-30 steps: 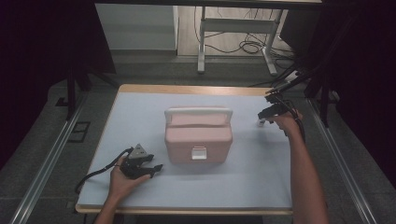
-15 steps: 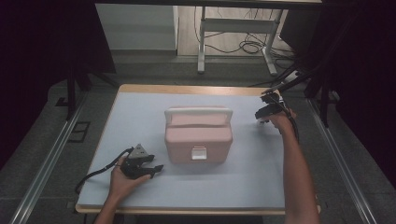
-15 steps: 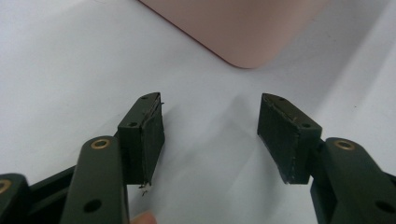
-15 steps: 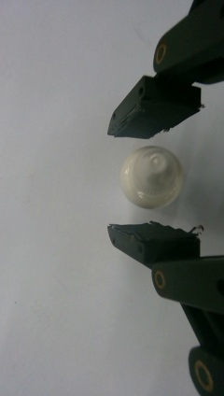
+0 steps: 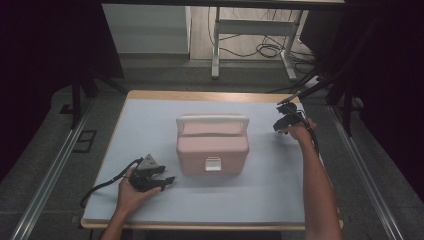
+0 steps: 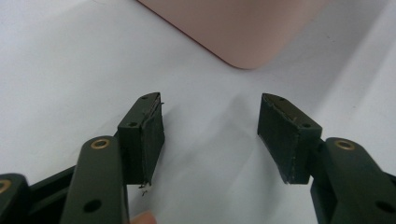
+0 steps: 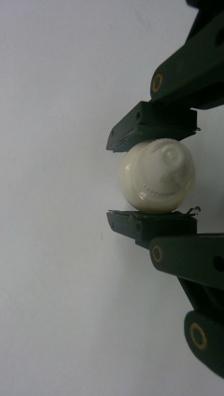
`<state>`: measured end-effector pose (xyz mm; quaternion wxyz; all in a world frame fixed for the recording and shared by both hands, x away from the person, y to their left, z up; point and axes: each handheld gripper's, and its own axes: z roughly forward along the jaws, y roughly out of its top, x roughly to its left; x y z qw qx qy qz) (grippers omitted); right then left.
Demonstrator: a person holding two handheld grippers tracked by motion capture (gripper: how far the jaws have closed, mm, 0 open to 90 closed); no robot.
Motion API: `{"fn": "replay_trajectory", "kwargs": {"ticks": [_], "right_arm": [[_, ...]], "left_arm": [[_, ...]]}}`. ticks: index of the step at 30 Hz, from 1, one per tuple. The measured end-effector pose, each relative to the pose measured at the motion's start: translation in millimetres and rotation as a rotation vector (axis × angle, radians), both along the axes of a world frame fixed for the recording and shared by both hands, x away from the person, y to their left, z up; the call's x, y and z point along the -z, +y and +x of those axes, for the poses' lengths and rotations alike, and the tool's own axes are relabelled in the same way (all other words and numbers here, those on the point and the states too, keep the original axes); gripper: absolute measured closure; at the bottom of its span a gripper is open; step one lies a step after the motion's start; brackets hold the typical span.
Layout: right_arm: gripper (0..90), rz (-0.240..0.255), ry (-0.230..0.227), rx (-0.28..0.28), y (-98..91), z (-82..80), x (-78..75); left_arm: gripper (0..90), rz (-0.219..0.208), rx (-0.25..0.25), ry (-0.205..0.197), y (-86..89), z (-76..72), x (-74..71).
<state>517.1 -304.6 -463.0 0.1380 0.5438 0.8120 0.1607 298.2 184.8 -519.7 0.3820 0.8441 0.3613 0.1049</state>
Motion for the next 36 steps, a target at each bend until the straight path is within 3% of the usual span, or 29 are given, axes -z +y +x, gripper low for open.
{"fn": "replay_trajectory", "kwargs": {"ticks": [17, 22, 26, 36], "right_arm": [[59.9, 0.016, -0.046, -0.109, 12.3, -36.9, -32.8], [59.9, 0.035, -0.060, -0.115, 10.5, -50.0, -35.8], [59.9, 0.059, -0.078, -0.113, 9.0, -64.4, -36.4], [59.9, 0.081, -0.089, -0.147, 18.5, -93.7, -26.4]], "left_arm": [[41.0, 0.000, -0.006, 0.000, 0.6, -0.1, -0.6], [41.0, 0.007, -0.009, -0.012, 2.8, -1.1, -2.6], [41.0, -0.012, -0.010, -0.014, 4.3, -1.0, -5.1], [41.2, -0.033, -0.017, -0.011, 4.8, -4.4, -8.0]]}}
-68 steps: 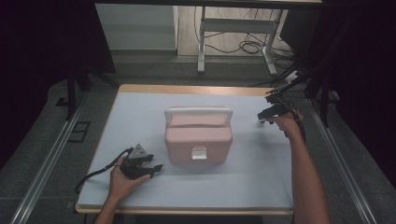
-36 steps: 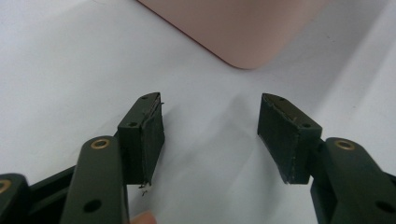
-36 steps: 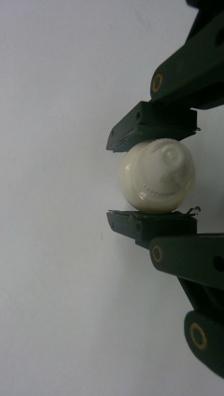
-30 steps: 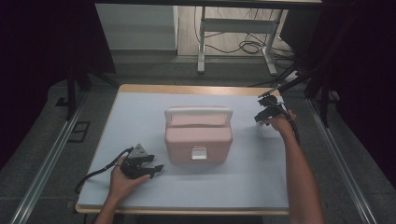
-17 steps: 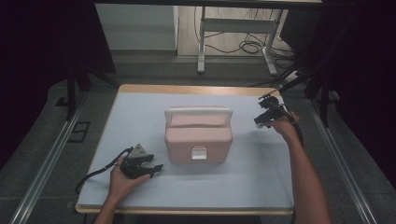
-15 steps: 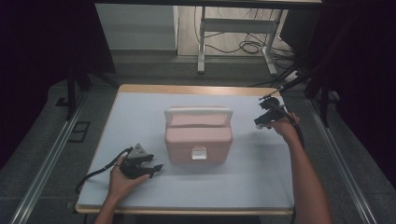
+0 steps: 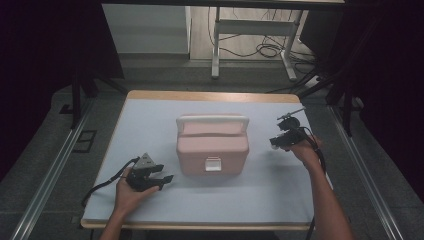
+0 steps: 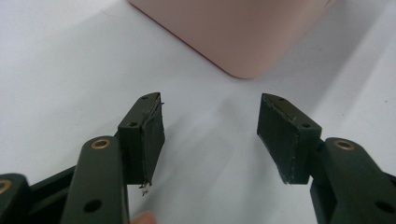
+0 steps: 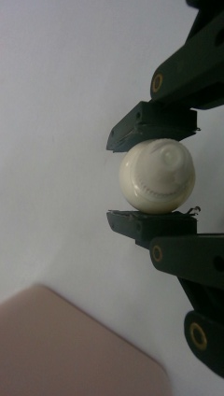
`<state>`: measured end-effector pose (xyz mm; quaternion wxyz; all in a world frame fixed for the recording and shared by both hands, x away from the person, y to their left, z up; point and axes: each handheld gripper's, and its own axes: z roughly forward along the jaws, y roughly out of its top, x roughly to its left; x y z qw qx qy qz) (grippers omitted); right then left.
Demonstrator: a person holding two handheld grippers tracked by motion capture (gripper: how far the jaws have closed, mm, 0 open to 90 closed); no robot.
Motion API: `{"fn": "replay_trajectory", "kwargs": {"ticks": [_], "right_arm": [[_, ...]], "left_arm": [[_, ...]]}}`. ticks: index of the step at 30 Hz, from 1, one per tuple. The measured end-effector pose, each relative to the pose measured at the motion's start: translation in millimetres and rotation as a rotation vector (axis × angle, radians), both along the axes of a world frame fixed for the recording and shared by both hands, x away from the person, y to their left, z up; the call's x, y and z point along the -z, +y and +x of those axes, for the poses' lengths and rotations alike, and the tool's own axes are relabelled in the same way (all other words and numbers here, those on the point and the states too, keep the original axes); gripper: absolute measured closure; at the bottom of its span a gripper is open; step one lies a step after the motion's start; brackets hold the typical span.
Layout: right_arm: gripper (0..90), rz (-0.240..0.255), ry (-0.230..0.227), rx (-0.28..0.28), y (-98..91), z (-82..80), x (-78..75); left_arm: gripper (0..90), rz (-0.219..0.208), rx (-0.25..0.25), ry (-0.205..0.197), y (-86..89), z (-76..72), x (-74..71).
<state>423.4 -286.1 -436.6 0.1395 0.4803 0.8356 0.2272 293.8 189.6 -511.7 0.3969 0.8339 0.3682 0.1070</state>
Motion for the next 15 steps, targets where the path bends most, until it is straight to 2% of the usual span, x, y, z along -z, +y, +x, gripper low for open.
{"fn": "replay_trajectory", "kwargs": {"ticks": [6, 12, 15], "right_arm": [[59.9, 0.001, -0.004, -0.061, 11.0, -17.2, 0.5], [59.8, -0.018, 0.021, -0.106, 19.1, -20.9, 6.1], [59.8, -0.004, 0.035, -0.134, 24.7, -24.0, 7.8]], "left_arm": [[41.3, 0.005, -0.003, 0.003, -1.3, 0.5, 1.3], [41.9, -0.005, -0.013, -0.019, -0.3, -0.8, -0.4], [41.9, -0.004, -0.015, -0.021, -0.3, -1.1, -0.6]]}}
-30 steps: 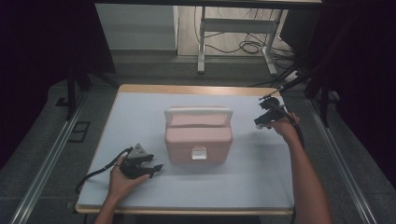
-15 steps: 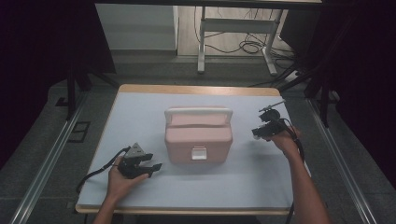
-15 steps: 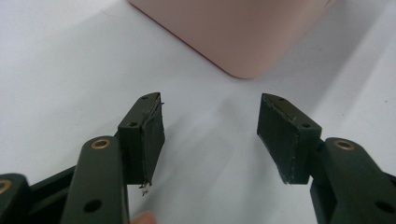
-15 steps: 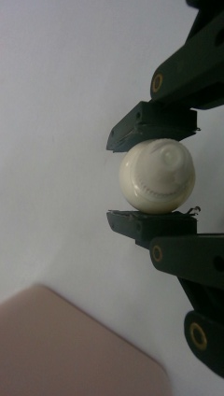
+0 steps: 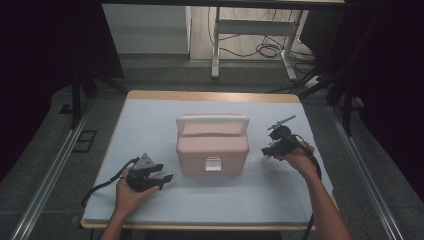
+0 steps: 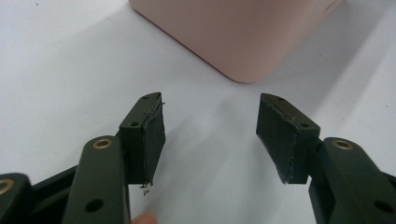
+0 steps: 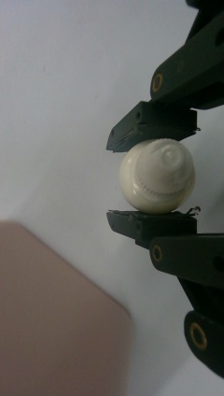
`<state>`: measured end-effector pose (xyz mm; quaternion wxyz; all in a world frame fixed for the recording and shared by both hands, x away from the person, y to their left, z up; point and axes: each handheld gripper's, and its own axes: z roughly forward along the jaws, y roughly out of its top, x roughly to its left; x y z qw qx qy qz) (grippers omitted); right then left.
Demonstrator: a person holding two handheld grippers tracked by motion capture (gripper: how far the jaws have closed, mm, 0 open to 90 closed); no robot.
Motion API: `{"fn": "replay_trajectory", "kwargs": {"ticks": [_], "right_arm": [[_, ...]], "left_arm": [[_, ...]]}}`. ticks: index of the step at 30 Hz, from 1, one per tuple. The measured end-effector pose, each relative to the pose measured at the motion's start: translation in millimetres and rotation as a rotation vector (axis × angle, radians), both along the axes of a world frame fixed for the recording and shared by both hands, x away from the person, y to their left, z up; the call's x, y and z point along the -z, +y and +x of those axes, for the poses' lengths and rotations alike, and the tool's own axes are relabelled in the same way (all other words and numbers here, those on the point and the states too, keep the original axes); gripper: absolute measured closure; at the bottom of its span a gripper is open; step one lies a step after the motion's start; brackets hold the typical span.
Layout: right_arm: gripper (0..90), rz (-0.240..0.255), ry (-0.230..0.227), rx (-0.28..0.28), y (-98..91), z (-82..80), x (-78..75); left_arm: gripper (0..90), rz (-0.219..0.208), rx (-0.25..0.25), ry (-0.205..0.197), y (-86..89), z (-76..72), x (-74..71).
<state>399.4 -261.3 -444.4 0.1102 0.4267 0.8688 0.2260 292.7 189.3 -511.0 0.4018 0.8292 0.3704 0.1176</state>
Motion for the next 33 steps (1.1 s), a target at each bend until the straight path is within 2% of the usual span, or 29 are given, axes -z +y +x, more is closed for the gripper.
{"fn": "replay_trajectory", "kwargs": {"ticks": [7, 17, 21, 25, 33], "right_arm": [[59.8, -0.010, 0.016, -0.057, 13.7, -11.1, 8.2], [59.8, -0.018, 0.045, -0.102, 24.2, -18.1, 24.7], [59.8, -0.011, 0.036, -0.111, 28.6, -19.9, 24.7], [59.7, -0.032, 0.028, -0.125, 32.3, -21.2, 25.3], [58.9, -0.017, 0.035, -0.131, 30.0, -20.8, 26.5]], "left_arm": [[41.7, 0.005, 0.004, 0.017, -3.4, 0.0, 1.9], [41.7, 0.008, 0.006, 0.013, -4.2, -0.3, 1.7], [41.6, 0.012, 0.007, 0.014, -4.3, -0.3, 1.8], [41.7, 0.011, 0.007, 0.014, -4.8, -0.6, 2.0], [41.6, 0.019, 0.009, 0.016, -5.9, -0.4, 3.3]]}}
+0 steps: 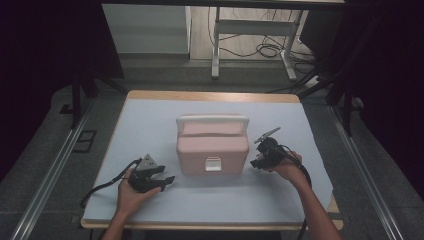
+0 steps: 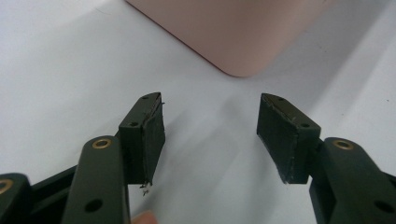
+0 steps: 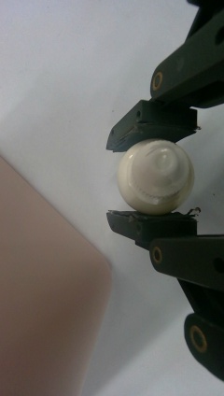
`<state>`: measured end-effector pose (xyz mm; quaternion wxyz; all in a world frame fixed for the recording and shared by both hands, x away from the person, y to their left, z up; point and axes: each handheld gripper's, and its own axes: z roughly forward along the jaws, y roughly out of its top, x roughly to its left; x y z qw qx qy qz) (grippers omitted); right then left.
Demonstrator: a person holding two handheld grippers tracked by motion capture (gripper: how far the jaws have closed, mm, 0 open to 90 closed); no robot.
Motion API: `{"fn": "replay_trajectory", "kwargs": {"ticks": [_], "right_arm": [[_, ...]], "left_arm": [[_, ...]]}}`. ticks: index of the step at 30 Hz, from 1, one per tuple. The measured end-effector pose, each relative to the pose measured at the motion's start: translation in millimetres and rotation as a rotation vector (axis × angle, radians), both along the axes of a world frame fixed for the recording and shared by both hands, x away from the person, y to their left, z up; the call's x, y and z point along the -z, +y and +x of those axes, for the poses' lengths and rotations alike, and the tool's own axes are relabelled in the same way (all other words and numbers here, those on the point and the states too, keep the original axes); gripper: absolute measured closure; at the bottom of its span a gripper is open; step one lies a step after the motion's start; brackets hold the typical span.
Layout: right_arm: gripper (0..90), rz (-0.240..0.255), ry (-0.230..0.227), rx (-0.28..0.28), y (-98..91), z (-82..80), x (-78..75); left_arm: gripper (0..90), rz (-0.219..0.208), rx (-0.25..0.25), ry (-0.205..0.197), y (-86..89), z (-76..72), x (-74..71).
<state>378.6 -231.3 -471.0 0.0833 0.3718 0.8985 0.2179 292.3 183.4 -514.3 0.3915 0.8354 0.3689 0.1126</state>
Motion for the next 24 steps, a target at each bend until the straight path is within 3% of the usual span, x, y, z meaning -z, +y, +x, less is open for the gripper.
{"fn": "replay_trajectory", "kwargs": {"ticks": [4, 7, 14, 24], "right_arm": [[56.5, -0.001, 0.009, 0.003, -0.6, -0.8, 1.3], [49.6, -0.006, -0.001, 0.006, -2.7, -1.3, 1.5], [39.1, 0.062, -0.079, 0.040, -13.6, -6.3, -14.4], [36.9, 0.147, -0.163, 0.079, -28.4, -20.1, -33.6]], "left_arm": [[41.6, -0.001, -0.001, -0.001, -0.1, -0.1, 0.1], [41.6, 0.001, 0.002, 0.001, -0.2, -0.1, 0.1], [41.4, -0.004, 0.001, -0.002, -0.3, -0.6, -0.6], [40.9, -0.006, 0.003, -0.004, -0.4, -0.7, -0.8]]}}
